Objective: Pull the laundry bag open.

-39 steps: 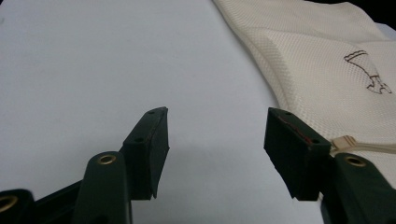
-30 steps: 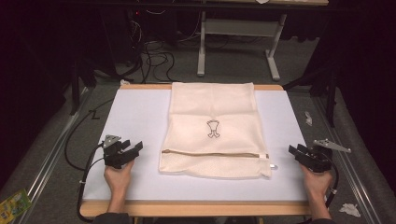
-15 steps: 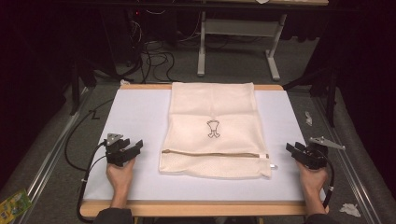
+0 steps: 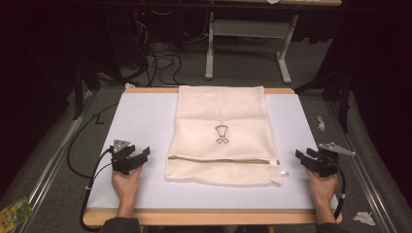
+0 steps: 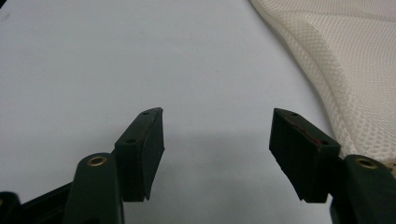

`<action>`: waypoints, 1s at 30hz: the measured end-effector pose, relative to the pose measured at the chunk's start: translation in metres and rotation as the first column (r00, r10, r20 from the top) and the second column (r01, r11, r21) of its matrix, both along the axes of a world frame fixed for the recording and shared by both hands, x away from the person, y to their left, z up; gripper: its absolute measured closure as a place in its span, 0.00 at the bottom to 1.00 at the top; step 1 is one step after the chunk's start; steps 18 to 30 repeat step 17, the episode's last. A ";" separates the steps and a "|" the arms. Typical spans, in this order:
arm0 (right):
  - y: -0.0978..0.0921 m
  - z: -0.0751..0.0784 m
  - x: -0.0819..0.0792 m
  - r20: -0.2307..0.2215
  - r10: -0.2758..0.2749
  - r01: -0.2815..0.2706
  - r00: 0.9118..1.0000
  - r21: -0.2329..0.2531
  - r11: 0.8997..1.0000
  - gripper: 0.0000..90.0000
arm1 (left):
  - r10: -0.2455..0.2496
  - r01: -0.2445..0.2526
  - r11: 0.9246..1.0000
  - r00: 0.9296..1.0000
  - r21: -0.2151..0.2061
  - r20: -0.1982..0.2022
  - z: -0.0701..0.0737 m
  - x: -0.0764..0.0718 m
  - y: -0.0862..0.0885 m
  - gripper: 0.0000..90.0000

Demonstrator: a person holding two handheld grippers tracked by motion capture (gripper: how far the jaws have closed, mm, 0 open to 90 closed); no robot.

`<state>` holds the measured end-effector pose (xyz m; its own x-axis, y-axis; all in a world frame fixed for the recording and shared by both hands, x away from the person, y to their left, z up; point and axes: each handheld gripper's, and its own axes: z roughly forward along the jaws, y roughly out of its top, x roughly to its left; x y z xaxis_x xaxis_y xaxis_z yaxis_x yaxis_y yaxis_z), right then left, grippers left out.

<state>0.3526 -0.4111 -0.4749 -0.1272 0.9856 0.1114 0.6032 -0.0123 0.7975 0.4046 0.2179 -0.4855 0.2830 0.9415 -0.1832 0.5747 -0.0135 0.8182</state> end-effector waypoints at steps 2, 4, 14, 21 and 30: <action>0.001 0.000 0.000 -0.004 -0.001 0.001 1.000 -0.017 1.000 0.50 | 0.001 -0.001 1.000 1.000 -0.005 -0.008 0.000 0.001 0.001 0.39; 0.002 0.000 -0.001 0.004 -0.005 0.005 1.000 -0.017 1.000 0.49 | 0.001 -0.001 1.000 1.000 -0.007 -0.006 0.000 0.000 0.001 0.39; 0.000 0.000 -0.001 0.003 -0.017 0.017 1.000 -0.001 1.000 0.45 | -0.005 0.006 1.000 1.000 -0.014 0.005 0.000 -0.002 0.001 0.38; 0.000 0.000 -0.001 0.003 -0.013 0.013 1.000 -0.007 1.000 0.44 | -0.005 0.005 1.000 1.000 -0.019 -0.005 0.000 -0.001 0.002 0.38; 0.000 0.000 -0.001 0.003 -0.013 0.013 1.000 -0.007 1.000 0.44 | -0.005 0.005 1.000 1.000 -0.019 -0.005 0.000 -0.001 0.002 0.38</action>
